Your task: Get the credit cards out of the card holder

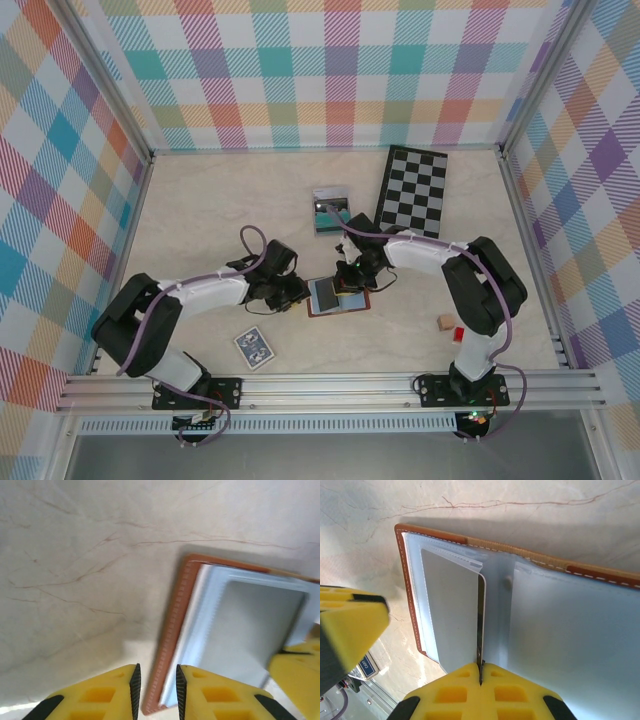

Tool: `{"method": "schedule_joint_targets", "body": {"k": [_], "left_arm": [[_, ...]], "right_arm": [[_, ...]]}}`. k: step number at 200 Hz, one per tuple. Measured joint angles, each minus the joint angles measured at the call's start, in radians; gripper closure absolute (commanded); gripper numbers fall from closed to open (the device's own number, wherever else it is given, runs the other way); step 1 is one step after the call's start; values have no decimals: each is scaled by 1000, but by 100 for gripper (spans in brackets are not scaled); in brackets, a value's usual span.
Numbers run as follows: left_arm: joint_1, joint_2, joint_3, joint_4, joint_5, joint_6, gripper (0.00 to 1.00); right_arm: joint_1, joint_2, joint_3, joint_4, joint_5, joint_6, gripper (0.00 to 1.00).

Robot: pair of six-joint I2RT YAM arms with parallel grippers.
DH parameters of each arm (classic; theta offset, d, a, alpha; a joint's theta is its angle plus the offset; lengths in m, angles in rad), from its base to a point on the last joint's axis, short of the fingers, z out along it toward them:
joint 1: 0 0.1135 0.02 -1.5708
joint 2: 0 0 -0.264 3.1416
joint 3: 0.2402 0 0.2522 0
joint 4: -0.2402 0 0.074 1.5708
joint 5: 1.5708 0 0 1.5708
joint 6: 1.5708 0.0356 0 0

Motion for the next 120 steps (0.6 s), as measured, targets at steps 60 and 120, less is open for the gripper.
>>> {"method": "schedule_joint_targets", "body": {"k": [60,120], "left_arm": [[-7,-55,-19,95,48,-7,83],[-26,68,-13,114,89,-6,85]], "right_arm": [[0,0,0,0,-5,0,99],[0,0,0,0,-10,-4,99]]}}
